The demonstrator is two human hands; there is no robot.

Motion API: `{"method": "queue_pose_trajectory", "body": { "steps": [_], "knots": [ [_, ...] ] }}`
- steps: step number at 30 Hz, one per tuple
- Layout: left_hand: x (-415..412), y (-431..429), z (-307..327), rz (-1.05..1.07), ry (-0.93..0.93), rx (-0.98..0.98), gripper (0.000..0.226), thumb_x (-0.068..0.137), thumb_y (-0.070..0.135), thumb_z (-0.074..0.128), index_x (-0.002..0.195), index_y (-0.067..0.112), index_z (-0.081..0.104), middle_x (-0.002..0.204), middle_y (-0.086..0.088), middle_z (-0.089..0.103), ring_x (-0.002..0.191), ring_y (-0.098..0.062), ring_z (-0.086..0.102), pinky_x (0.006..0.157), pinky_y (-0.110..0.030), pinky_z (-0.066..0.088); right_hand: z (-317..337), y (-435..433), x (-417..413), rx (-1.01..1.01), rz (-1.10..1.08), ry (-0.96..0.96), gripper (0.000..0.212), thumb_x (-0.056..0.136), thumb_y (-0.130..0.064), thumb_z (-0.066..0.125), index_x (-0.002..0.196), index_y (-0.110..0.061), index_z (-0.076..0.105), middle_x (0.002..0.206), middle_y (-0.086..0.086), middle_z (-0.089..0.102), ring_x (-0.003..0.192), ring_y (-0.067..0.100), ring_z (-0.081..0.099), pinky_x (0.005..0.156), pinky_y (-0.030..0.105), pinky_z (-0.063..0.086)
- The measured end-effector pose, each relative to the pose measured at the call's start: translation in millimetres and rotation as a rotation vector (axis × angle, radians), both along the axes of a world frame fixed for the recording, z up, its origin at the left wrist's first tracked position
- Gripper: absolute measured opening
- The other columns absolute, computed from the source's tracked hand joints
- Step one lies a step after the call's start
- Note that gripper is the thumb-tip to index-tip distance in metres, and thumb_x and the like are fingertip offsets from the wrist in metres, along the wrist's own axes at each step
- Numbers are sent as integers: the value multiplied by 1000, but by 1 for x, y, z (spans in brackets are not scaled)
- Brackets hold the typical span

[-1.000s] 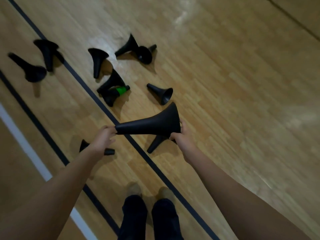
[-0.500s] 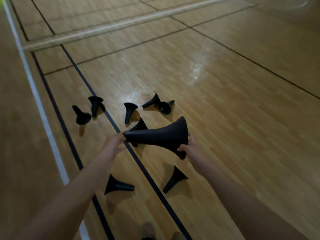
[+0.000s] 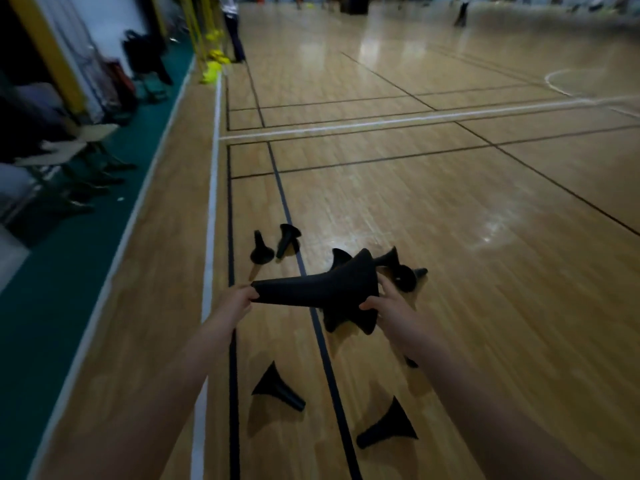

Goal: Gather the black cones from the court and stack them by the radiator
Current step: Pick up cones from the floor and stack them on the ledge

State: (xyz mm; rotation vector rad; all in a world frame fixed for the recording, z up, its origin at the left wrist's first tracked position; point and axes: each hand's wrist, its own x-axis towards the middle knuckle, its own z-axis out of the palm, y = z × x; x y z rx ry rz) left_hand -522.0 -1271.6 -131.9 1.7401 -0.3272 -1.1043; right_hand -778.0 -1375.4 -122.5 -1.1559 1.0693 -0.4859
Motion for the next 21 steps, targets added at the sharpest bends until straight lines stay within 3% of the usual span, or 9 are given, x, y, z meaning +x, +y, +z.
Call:
{"method": "queue_pose_trajectory", "body": {
  "steps": [2,5,8,11,13,16,17,21],
  "knots": [
    [1,31,8,35,-37,-31,34,91,14,54,122,1,56,127,-13,56,117,-22,52,96,-27,39,3,11,14,-25,56,-17,65,83,-3,56,136,-37,41,127,1,53,110,21,56,96,42,48],
    [-1,83,17,110,-107,-40,31,87,16,54,116,5,58,122,-10,55,115,-22,50,97,-29,37,7,35,33,6,170,-48,65,85,1,53,137,-35,40,119,-3,55,101,16,56,83,33,50],
    [2,130,23,173,-196,-22,23,85,15,52,103,19,65,121,-9,59,113,-22,52,97,-33,39,7,57,51,50,262,-62,70,87,2,51,145,-33,34,135,5,50,112,24,55,94,41,51],
    [7,176,30,249,-283,26,36,90,15,49,123,18,61,125,-5,58,115,-19,51,101,-33,40,11,81,71,88,359,-71,72,89,3,50,148,-33,30,137,6,48,110,25,56,85,37,53],
    [8,199,33,299,-304,46,37,92,15,47,127,17,59,122,-4,59,106,-16,53,90,-28,42,15,101,83,85,417,-66,71,90,5,49,147,-31,30,133,5,48,102,21,57,72,30,52],
    [15,242,36,394,-330,27,24,94,11,47,113,20,59,98,4,61,81,-5,55,63,-16,39,19,133,107,98,499,-74,73,88,7,49,148,-30,28,133,6,47,104,23,57,70,29,50],
    [18,254,36,413,-343,40,25,94,12,49,116,19,59,100,4,61,83,-6,54,64,-16,39,20,142,116,98,525,-69,73,88,7,49,148,-30,28,134,7,47,109,25,56,71,30,50],
    [44,306,34,530,-352,93,38,91,13,53,129,11,56,125,-3,56,113,-19,50,91,-28,36,23,180,158,104,596,-43,75,87,7,50,147,-32,29,137,7,47,115,27,54,83,35,52]
  ]
}}
